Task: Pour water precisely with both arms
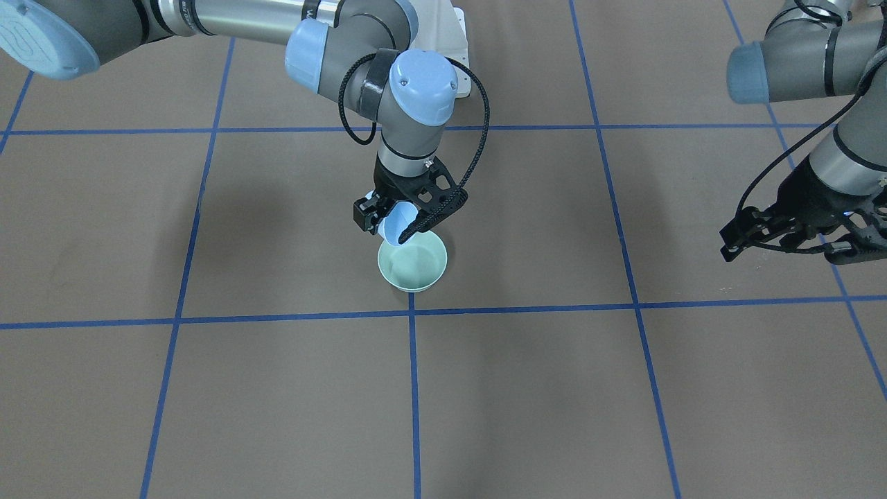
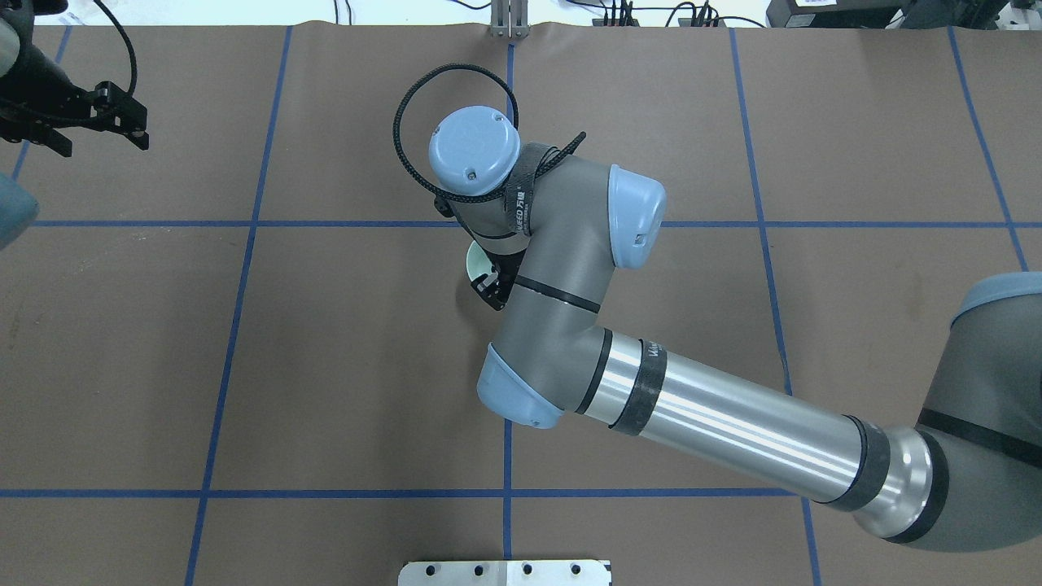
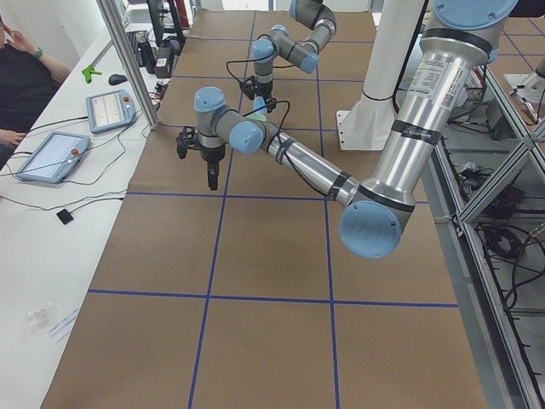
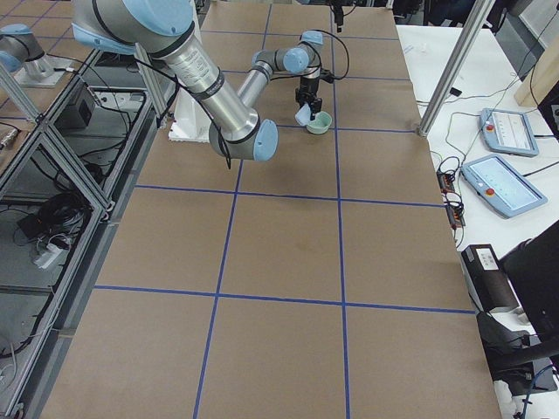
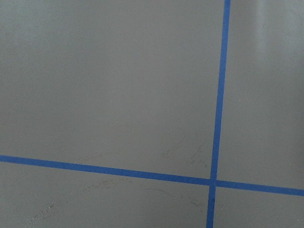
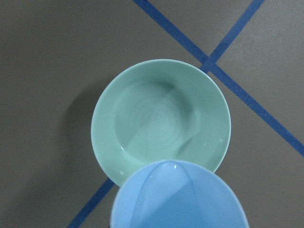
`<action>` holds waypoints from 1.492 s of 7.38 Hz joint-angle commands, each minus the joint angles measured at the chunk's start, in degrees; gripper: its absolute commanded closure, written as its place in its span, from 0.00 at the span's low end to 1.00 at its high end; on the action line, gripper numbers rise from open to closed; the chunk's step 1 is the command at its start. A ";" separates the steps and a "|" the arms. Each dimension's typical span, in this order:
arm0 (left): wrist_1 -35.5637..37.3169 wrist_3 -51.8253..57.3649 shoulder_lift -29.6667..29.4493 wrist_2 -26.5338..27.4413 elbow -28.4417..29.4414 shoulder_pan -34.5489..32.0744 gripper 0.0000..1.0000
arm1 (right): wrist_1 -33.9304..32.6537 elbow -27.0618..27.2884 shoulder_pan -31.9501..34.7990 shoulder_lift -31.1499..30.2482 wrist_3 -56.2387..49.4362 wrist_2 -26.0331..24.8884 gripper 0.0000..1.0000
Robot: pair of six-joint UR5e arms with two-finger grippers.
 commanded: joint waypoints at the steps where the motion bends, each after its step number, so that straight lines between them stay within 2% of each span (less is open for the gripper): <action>1: 0.00 0.00 0.00 0.00 -0.15 -0.09 0.00 | -4.87 -4.48 0.09 3.97 -1.48 0.42 1.00; 5: 0.00 0.00 0.09 0.00 -0.51 -0.35 0.00 | -10.78 -9.08 0.27 7.42 -1.93 1.04 1.00; 7: 0.00 -0.09 0.09 0.00 -0.59 -0.27 0.00 | -12.02 -9.43 0.26 7.43 -1.93 1.04 1.00; 9: 0.00 -0.52 0.00 0.00 -0.59 -0.18 0.00 | -12.02 -12.15 0.18 8.91 -3.06 0.60 1.00; 11: 0.00 -0.79 0.00 0.00 -0.77 -0.18 0.00 | -11.85 -11.63 0.09 8.74 -3.16 0.60 1.00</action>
